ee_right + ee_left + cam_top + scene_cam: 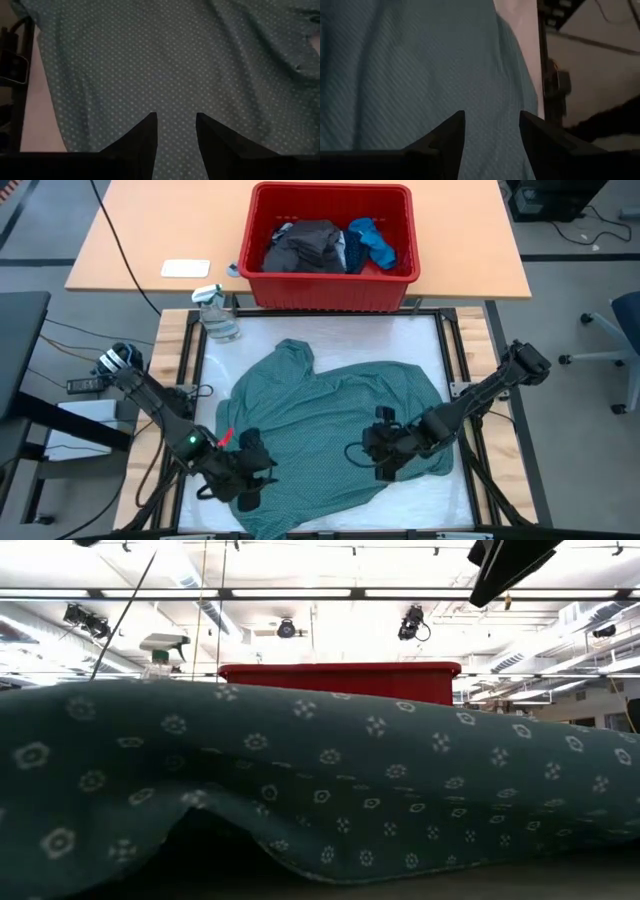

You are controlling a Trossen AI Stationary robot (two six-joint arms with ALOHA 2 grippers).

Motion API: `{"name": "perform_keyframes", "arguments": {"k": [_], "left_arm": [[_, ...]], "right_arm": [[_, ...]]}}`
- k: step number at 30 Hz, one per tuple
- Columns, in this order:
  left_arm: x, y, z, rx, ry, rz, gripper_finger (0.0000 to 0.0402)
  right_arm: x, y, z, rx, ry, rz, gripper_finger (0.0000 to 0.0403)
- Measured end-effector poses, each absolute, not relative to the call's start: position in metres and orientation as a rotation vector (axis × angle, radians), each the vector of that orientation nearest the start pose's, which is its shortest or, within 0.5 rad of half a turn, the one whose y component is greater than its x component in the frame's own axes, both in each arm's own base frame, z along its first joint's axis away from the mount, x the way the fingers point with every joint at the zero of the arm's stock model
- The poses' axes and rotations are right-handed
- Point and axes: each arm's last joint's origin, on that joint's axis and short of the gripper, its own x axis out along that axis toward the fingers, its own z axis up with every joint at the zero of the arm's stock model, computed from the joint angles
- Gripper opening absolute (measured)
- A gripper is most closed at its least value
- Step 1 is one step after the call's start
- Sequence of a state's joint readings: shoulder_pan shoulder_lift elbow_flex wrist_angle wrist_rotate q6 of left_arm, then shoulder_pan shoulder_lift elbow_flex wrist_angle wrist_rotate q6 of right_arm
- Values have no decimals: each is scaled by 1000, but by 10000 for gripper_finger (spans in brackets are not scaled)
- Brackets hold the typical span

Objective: Fold laundry
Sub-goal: Fold the green shirt

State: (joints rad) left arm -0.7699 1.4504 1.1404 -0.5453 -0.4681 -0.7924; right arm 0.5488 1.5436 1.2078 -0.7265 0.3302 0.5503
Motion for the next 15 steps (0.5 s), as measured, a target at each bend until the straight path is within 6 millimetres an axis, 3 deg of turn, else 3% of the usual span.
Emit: {"name": "perform_keyframes", "arguments": {"k": [9, 15], "left_arm": [[214, -230, 252, -277, 862, -31, 192], [203, -254, 226, -160, 962, -103, 192]], "right_arm": [[249, 161, 216, 207, 834, 10, 142], [233, 163, 195, 64, 957, 102, 147]]}}
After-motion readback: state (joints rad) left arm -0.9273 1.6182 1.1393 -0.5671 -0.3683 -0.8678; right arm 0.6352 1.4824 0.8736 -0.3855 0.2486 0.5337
